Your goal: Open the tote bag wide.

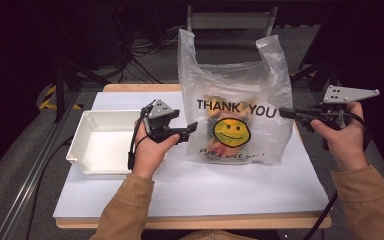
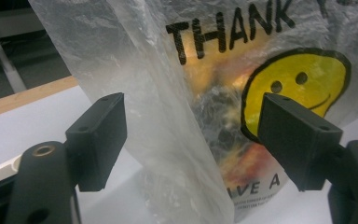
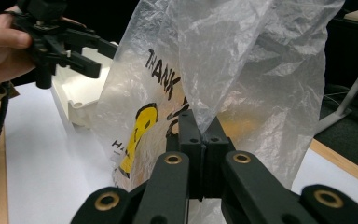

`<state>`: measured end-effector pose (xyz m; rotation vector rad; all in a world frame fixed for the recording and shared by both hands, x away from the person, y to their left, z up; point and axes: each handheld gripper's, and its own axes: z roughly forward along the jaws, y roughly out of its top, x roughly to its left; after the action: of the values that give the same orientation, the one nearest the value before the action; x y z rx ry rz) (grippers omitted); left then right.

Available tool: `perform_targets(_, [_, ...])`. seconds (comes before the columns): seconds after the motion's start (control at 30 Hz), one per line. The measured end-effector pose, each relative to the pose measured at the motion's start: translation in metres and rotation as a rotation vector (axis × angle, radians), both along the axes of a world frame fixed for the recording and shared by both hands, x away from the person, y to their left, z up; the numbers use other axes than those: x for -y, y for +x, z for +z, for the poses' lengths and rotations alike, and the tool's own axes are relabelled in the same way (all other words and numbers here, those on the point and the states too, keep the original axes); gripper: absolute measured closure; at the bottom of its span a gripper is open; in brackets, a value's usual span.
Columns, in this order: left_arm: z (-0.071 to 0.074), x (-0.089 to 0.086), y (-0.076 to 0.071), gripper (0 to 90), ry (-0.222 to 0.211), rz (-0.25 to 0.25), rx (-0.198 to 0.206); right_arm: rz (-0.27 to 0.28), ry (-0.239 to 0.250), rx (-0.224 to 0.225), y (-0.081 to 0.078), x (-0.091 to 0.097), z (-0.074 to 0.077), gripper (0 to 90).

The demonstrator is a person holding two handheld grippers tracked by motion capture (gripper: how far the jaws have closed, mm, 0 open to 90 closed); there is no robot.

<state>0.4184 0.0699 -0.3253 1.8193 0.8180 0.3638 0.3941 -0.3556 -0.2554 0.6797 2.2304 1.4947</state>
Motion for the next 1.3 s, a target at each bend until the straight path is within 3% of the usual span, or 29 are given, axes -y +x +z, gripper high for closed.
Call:
perform_targets(0.07, [-0.001,0.002,0.002,28.8,-0.017,-0.019,-0.003,0.004,0.0,-0.001,-0.002,0.0,-0.002,90.0])
perform_targets(0.23, [-0.001,0.006,0.003,39.9,-0.011,-0.047,-0.004,0.012,0.008,0.002,-0.008,0.002,-0.003,90.0])
perform_targets(0.43, [0.001,0.005,-0.003,78.3,0.009,-0.095,0.015,0.02,0.004,0.003,-0.016,0.003,-0.004,90.0])
perform_targets(0.5, [0.002,0.003,-0.006,87.3,0.024,-0.104,0.018,0.017,0.001,0.006,-0.017,0.003,-0.004,90.0])
perform_targets(0.77, [0.001,0.002,-0.019,89.7,0.072,-0.13,0.034,0.007,-0.001,-0.002,-0.019,0.007,-0.012,90.0])
perform_targets(0.9, [-0.001,0.002,-0.026,89.7,0.118,-0.148,0.049,0.001,-0.006,-0.001,-0.022,0.008,-0.019,90.0])
perform_targets(1.07, [-0.009,0.001,-0.028,89.6,0.154,-0.161,0.038,-0.005,-0.012,-0.007,-0.025,0.009,-0.032,90.0])
perform_targets(1.3, [-0.026,-0.002,-0.028,89.5,0.161,-0.173,0.015,-0.009,0.0,-0.032,-0.025,0.013,-0.052,90.0])
